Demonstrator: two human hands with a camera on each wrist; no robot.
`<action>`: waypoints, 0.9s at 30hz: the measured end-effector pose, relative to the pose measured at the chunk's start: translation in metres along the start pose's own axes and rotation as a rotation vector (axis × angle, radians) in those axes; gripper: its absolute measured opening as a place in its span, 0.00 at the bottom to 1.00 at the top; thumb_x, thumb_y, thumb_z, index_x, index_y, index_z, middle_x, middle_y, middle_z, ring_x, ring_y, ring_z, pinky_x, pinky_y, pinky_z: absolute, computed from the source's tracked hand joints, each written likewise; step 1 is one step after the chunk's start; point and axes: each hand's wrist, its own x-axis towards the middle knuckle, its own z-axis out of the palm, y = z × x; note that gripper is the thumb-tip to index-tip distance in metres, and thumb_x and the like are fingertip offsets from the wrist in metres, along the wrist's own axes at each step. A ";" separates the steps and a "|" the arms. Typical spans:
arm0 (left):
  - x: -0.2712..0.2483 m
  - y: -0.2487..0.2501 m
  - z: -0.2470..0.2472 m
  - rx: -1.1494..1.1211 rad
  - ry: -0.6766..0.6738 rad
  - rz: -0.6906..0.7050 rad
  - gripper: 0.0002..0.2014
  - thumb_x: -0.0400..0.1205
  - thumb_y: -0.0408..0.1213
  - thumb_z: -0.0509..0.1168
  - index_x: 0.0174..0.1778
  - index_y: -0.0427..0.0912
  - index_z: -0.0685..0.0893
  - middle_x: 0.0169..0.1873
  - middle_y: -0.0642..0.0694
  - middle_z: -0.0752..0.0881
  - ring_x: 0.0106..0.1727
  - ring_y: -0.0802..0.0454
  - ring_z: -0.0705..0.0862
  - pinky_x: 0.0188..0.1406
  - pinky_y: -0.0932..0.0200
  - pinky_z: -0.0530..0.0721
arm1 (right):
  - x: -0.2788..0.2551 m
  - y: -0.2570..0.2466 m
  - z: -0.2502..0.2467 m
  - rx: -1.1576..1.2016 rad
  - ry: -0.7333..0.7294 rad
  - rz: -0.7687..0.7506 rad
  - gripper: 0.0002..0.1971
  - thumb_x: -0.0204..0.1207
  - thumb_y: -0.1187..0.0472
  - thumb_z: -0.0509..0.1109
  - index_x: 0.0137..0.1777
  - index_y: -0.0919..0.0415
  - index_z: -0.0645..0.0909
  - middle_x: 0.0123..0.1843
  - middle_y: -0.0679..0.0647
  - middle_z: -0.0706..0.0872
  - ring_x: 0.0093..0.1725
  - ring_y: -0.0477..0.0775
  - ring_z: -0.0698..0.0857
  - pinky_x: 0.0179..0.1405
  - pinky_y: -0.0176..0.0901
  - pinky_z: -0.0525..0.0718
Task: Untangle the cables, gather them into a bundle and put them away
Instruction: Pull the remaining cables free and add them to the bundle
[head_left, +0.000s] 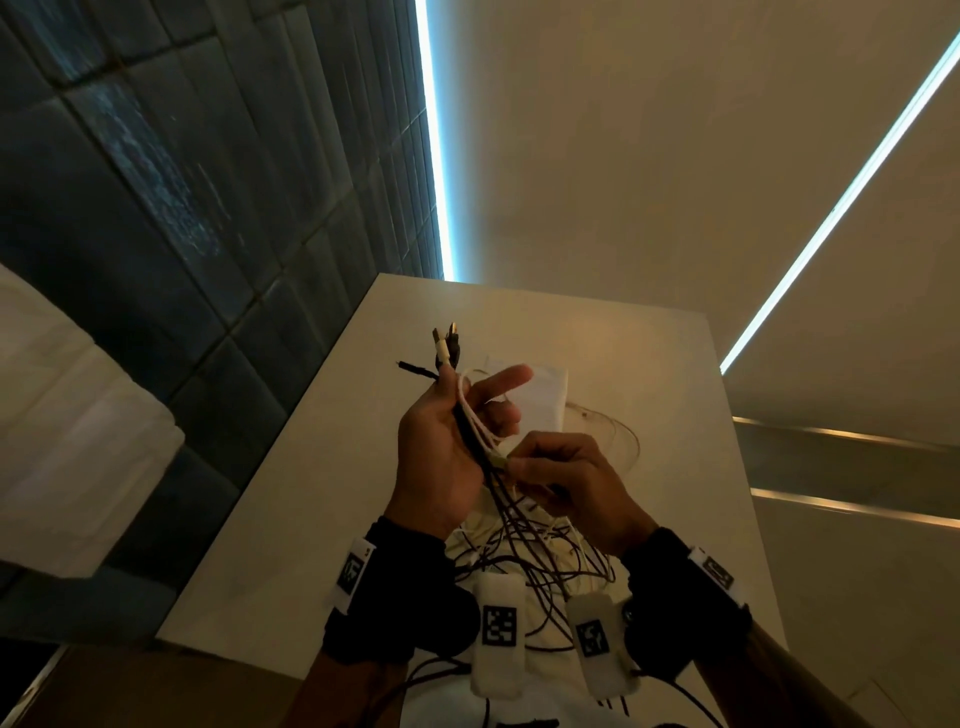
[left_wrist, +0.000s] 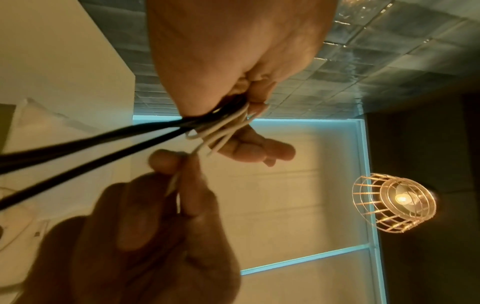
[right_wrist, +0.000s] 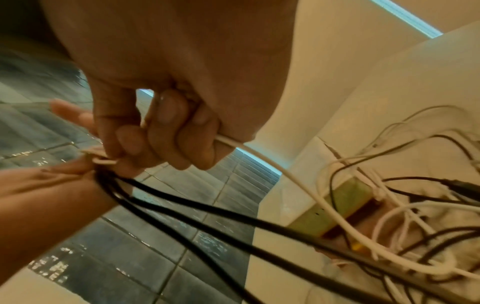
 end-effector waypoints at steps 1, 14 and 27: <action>0.000 0.001 0.000 0.016 0.001 0.013 0.16 0.89 0.46 0.49 0.39 0.43 0.72 0.46 0.35 0.91 0.27 0.50 0.82 0.29 0.60 0.82 | -0.001 0.007 -0.002 -0.002 -0.010 0.017 0.07 0.73 0.63 0.72 0.37 0.67 0.84 0.27 0.60 0.73 0.23 0.51 0.63 0.22 0.39 0.56; 0.003 0.001 -0.009 0.149 0.010 0.063 0.18 0.90 0.42 0.48 0.33 0.43 0.70 0.18 0.54 0.63 0.17 0.60 0.56 0.18 0.62 0.52 | 0.000 0.117 -0.035 -0.228 0.117 0.133 0.12 0.81 0.65 0.67 0.42 0.74 0.85 0.29 0.47 0.80 0.27 0.42 0.74 0.28 0.32 0.72; 0.005 0.008 -0.019 0.211 0.141 0.089 0.18 0.90 0.41 0.48 0.33 0.44 0.69 0.18 0.54 0.63 0.17 0.60 0.56 0.15 0.65 0.54 | 0.005 0.137 -0.041 -0.485 0.334 0.261 0.16 0.78 0.64 0.68 0.27 0.57 0.83 0.22 0.44 0.78 0.21 0.37 0.72 0.28 0.38 0.73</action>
